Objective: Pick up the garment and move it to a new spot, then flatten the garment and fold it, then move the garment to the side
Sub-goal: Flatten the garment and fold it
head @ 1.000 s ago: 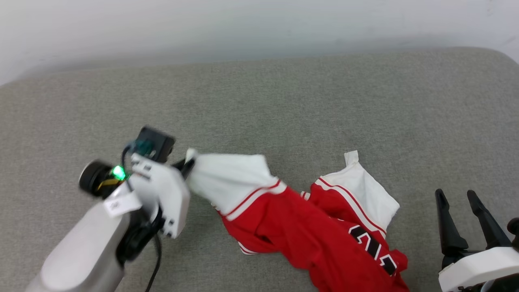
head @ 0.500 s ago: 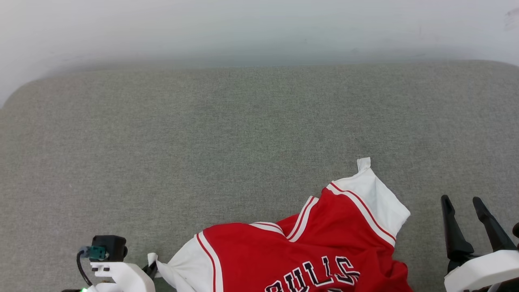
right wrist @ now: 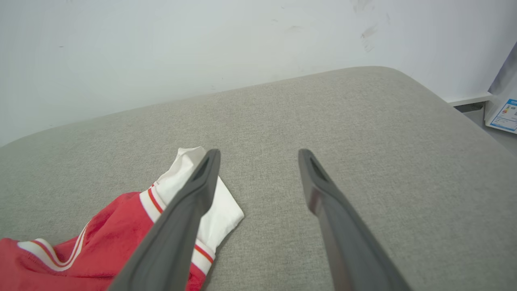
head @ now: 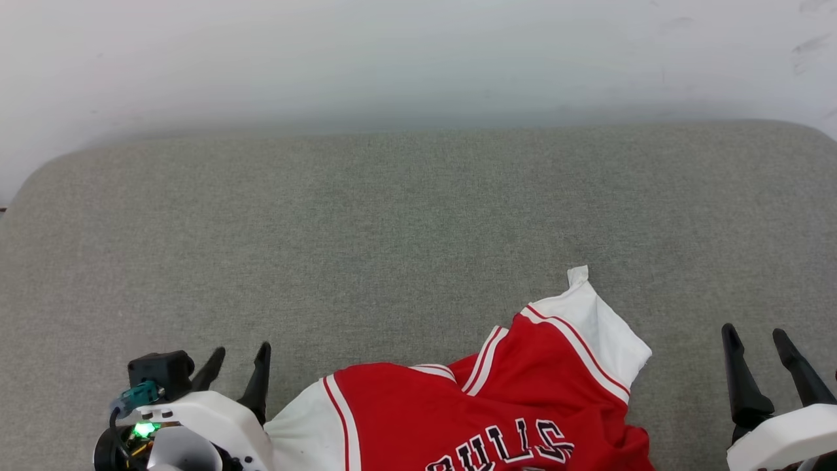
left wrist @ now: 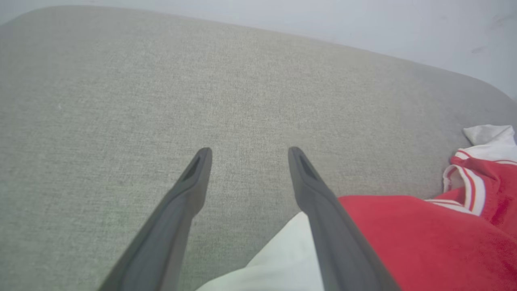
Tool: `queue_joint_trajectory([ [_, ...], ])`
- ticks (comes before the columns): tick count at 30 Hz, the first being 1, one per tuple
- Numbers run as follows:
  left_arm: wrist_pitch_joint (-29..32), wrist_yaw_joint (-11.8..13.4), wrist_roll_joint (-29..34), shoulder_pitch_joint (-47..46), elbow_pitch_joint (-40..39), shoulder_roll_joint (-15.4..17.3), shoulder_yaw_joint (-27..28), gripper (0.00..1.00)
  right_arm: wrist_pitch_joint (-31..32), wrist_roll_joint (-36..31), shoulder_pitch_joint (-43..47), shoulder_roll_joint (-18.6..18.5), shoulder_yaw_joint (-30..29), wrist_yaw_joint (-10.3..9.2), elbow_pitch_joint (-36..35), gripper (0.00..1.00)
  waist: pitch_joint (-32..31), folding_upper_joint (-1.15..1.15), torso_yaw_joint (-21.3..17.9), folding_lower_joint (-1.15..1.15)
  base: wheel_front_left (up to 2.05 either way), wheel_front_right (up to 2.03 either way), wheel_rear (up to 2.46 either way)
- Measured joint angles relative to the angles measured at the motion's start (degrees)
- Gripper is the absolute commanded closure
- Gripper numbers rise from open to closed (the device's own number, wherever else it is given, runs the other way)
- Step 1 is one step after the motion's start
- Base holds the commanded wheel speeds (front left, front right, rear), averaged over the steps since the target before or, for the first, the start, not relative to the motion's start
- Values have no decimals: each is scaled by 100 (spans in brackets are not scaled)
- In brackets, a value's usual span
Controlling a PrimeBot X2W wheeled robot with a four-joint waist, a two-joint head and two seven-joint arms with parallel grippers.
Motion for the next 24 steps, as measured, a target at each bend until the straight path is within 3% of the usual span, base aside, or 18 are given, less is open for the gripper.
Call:
queue_joint_trajectory([
  [5, -611, 203, 267, 0, -368, -127, 82, 0, 238, 57, -28, 1, -71, 0, 226, 0, -139, 0, -13, 0, 0, 0, 0],
  [11, -1217, 268, 569, -4, -742, -263, 118, 0, 839, 203, -321, -97, -164, 0, 745, 0, -136, 0, 83, 0, 0, 0, 0],
  [16, -1359, 339, 720, -8, -984, -435, 98, 0, 1462, 493, -857, -563, 8, 0, 1243, 0, -14, 0, 292, 0, 0, 0, 0],
  [24, -1419, 299, 847, -147, -1139, -668, 34, 0, 2382, 871, -1882, -1332, 950, 0, 1844, 0, 359, 0, 747, 0, 0, 0, 0],
])
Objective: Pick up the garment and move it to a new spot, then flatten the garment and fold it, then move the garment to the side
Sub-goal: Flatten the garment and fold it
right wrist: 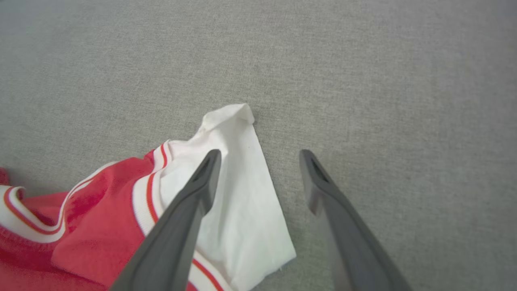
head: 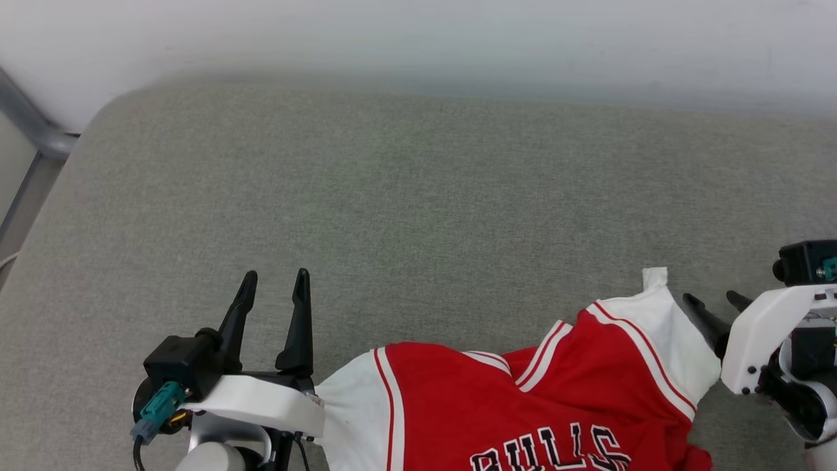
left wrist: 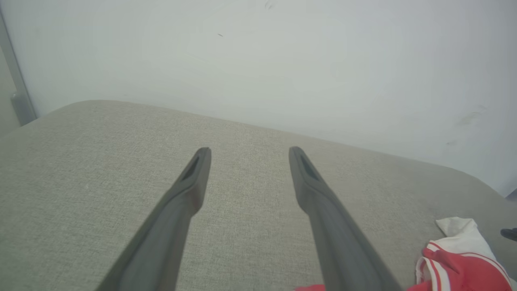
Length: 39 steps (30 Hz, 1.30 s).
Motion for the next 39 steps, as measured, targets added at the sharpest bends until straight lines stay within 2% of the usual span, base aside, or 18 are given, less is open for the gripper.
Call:
queue_joint_trajectory([
  [8, -42, -148, 78, -221, 116, -190, 26, 0, 534, 182, -849, -488, 926, 1, 697, 0, 437, 0, 369, 0, 0, 0, 0],
  [16, -49, -255, 94, -295, 293, -283, 83, 0, 1128, 543, -1268, -771, 1596, -2, 1527, 0, 698, 0, 517, 0, 0, 0, 0],
  [17, -49, -279, 90, -294, 325, -287, 94, 0, 1224, 603, -1304, -783, 1636, -3, 1581, 5, 703, 0, 517, 0, 0, 0, 0],
  [18, -49, -296, 80, -295, 349, -287, 102, 0, 1272, 673, -1319, -786, 1657, -3, 1622, 57, 705, 0, 512, 0, 0, 0, 0],
  [19, -38, -302, 57, -294, 387, -286, 104, 0, 1303, 732, -1337, -791, 1695, -4, 1640, 87, 702, 0, 504, 0, 0, 0, 0],
  [20, -7, -323, 26, -294, 428, -281, 100, 0, 1307, 782, -1354, -795, 1733, -4, 1661, 100, 696, 0, 494, 0, 0, 0, 0],
  [23, 123, -353, -32, -294, 497, -232, 93, 0, 1147, 923, -1356, -778, 1739, -1, 1727, 100, 650, 0, 456, 0, 0, 0, 0],
  [27, 584, -392, -211, -265, 510, -13, 118, 0, 701, 994, -1291, -694, 1480, 3, 1729, 100, 498, 0, 412, 0, 0, 0, 0],
  [31, 1492, -488, -631, -180, 408, 348, 153, 0, 416, 964, -1149, -657, 1105, 3, 1621, 100, 315, 0, 356, 0, 0, 0, 0],
  [36, 2806, -513, -1145, -93, 141, 864, 151, 0, 357, 813, -759, -526, 678, 1, 1314, 100, 153, 0, 193, 0, 0, 0, 0],
  [39, 3580, -660, -1458, -62, 11, 1137, 15, 0, 407, 691, -552, -380, 501, 1, 1091, 100, 113, 0, 54, 0, 0, 0, 0],
])
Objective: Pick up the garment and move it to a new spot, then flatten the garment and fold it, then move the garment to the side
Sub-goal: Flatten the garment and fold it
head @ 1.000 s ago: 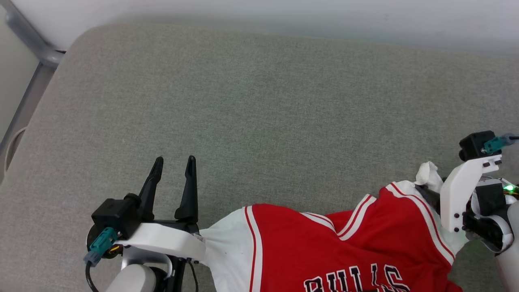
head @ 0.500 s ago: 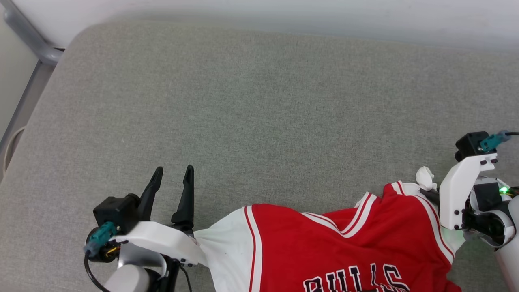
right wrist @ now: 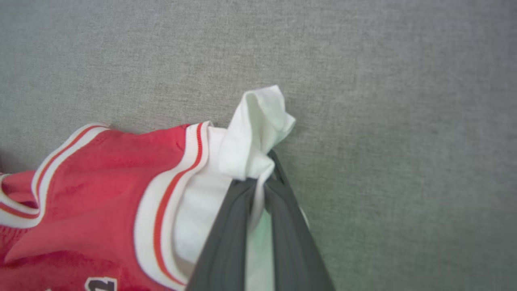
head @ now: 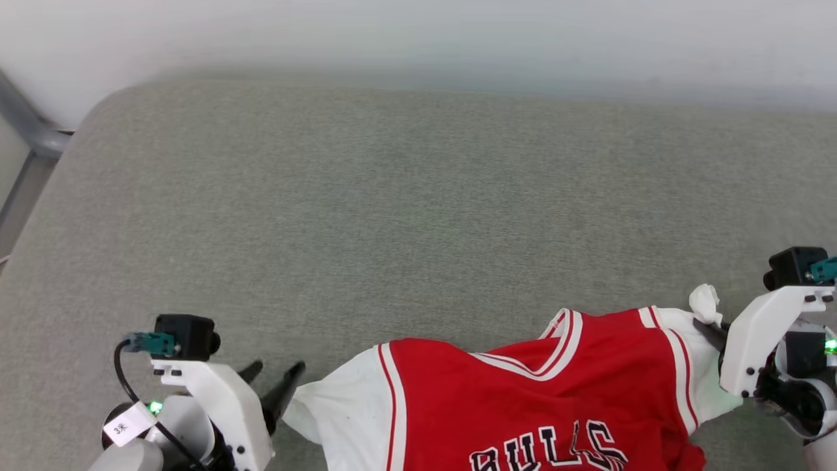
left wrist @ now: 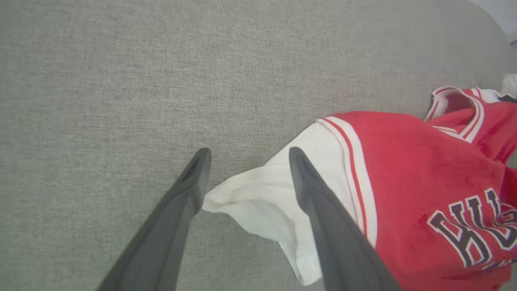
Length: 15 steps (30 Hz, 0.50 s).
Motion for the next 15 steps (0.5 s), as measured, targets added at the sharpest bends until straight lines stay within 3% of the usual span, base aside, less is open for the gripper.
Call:
queue_joint_trajectory([
  [6, 943, 29, -283, 67, 192, 260, -216, 0, 109, -221, 283, 315, -231, -1, -393, 100, 15, 0, -306, 0, 0, 0, 0],
  [15, 1504, 7, -78, -284, 916, 226, -693, 0, 255, -366, 474, 623, -414, 0, -791, 100, 218, 0, -676, 0, 0, 0, 0],
])
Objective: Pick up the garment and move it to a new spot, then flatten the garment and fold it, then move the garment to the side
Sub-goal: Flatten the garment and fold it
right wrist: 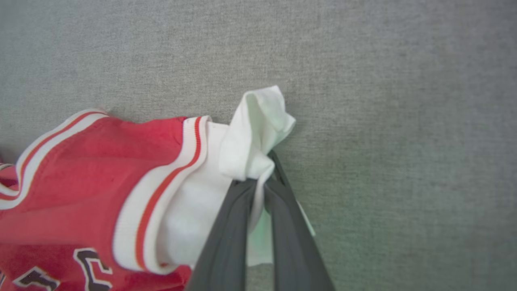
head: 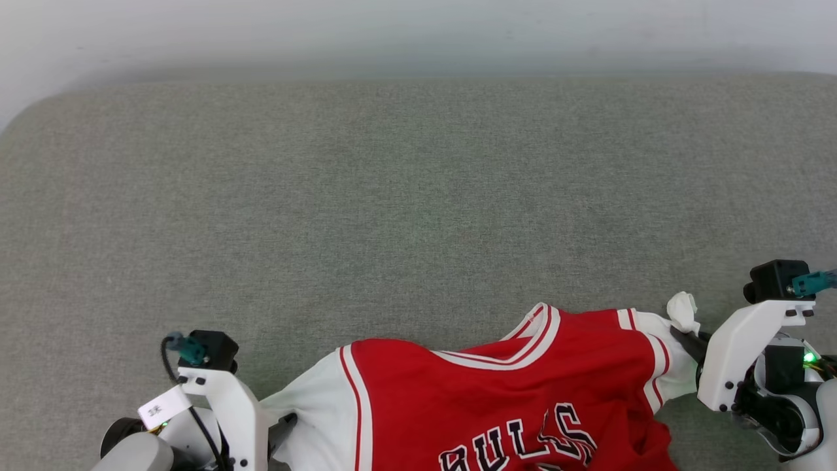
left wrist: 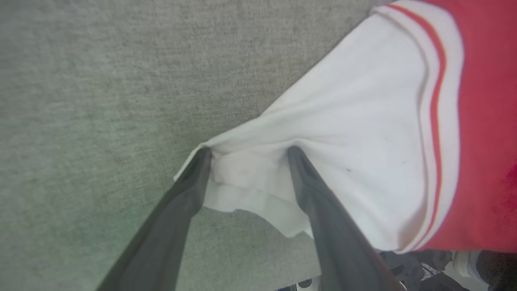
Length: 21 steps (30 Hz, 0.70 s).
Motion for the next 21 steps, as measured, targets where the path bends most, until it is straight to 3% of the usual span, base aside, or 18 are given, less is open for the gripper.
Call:
queue_joint_trajectory([
  [3, 288, -9, 182, -222, 215, 19, -248, 4, 5, -16, 9, 59, -56, -1, -57, 100, 41, 0, -81, -2, 0, 0, 0],
  [4, 483, -127, 265, -389, 349, 4, -435, 100, 7, -9, 18, 116, -83, -1, -115, 100, 54, 1, -132, -2, 0, 0, 0],
  [13, -53, -191, 666, -453, 300, -87, -558, 100, -76, -56, 119, 131, -258, -1, -235, 100, -102, 0, -73, 1, 0, 0, 0],
  [21, -926, 80, 1000, -985, 36, -99, -81, 100, -393, -379, -43, -15, -370, 0, -278, 100, -424, 0, 49, 2, 0, 0, 0],
])
